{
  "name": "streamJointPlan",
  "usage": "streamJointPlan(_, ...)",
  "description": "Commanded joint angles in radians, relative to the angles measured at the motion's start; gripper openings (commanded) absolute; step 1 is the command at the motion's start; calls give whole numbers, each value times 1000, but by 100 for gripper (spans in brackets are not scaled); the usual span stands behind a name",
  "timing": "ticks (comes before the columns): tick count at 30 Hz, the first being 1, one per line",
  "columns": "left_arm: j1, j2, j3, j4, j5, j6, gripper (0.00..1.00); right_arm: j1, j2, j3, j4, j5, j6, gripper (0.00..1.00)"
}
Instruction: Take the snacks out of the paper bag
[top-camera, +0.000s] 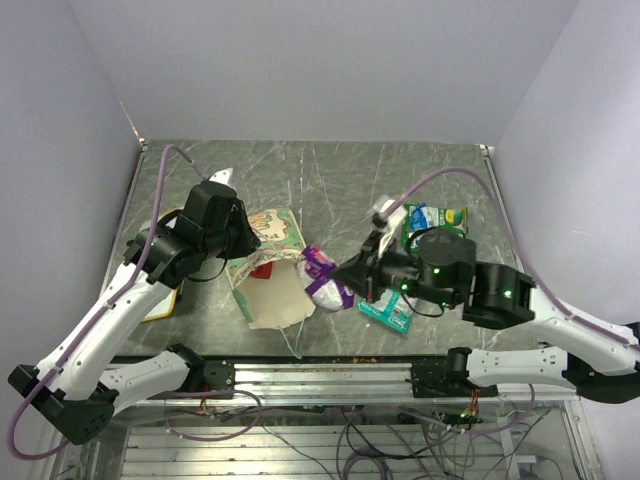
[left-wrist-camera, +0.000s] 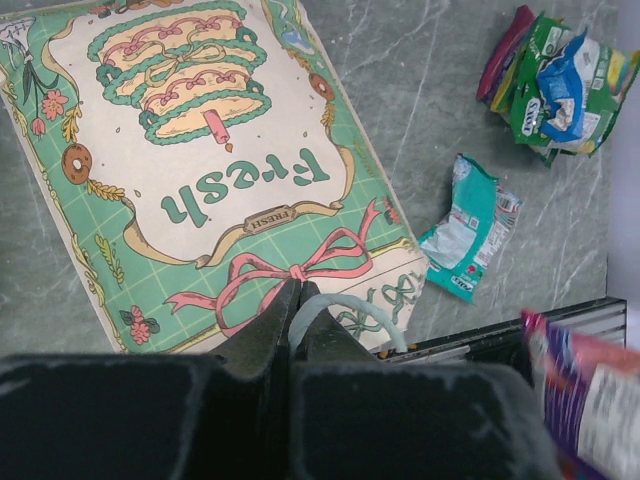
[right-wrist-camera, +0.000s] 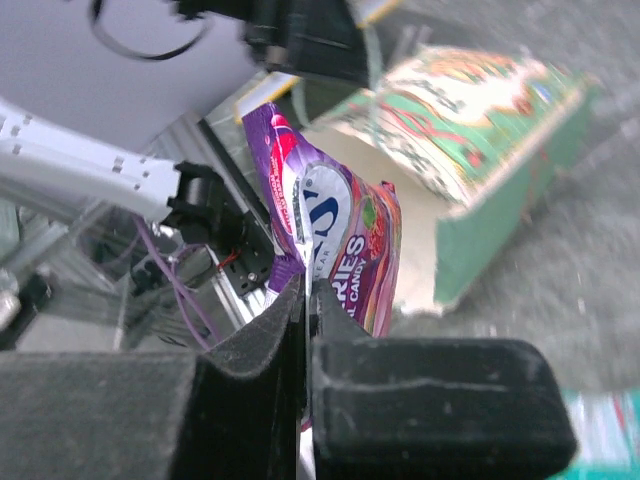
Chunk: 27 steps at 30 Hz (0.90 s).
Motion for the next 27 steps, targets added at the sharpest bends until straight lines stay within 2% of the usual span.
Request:
streamJointPlan(1, -2, -43, -6, 4, -19, -24, 7, 2, 57, 115, -466, 361, 417, 0)
streamJointPlan(3, -1, -62, 0, -9, -16, -35, 7, 2, 101, 126, -639, 453, 592, 0)
streamJointPlan(4, -2, -74, 1, -17, -16, -39, 7, -1, 123, 119, -675, 493, 654, 0)
streamJointPlan(9, -2, -116, 13, -46, -20, -31, 7, -41, 212, 64, -678, 539, 688, 0)
streamJointPlan(11, -1, -115, 30, -66, -22, -27, 7, -104, 257, 54, -679, 545, 662, 0)
streamJointPlan(13, -1, -110, 40, -76, -19, -27, 7, -222, 300, 37, -680, 531, 637, 0)
streamJointPlan(16, -1, -111, 49, -82, -16, -34, 7, -280, 362, 29, -679, 568, 598, 0)
streamJointPlan(18, -1, -115, 50, -81, -16, -32, 7, -279, 408, 42, -669, 607, 483, 0)
streamJointPlan(22, -2, -114, 60, -88, -20, -21, 7, -276, 416, -32, -454, 585, -3, 0)
streamJointPlan(27, -2, -109, 67, -100, -28, -12, 7, -276, 266, -178, -221, 403, -467, 0)
